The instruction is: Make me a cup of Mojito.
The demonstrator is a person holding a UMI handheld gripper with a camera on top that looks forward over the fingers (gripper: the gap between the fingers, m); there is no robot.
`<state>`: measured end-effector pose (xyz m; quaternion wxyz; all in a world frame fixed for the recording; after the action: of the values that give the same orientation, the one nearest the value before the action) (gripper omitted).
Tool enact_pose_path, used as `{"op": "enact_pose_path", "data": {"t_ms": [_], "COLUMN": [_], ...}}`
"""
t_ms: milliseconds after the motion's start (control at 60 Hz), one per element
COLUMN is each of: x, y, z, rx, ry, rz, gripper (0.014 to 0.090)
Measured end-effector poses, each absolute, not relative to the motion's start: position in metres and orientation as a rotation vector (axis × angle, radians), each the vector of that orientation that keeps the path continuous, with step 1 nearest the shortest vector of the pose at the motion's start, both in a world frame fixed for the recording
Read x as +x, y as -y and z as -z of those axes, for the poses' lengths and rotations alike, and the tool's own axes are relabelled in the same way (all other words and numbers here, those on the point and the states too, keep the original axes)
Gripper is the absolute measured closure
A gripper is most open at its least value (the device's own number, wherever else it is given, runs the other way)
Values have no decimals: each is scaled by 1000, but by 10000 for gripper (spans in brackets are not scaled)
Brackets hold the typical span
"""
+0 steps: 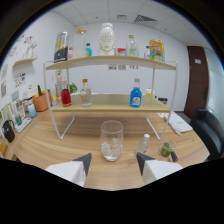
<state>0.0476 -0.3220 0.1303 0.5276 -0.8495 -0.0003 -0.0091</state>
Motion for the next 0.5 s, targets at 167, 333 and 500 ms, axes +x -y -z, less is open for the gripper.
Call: {"op": "enact_pose_path", "data": {"t_ms": [167, 333, 500], "x": [0, -50, -97], "y": [326, 310, 284], "z": [-137, -208, -306], "rx": [-2060, -1976, -1857], "ry": [-2, -18, 21], "rz": [-22, -40, 7], "gripper": [193, 194, 184]}}
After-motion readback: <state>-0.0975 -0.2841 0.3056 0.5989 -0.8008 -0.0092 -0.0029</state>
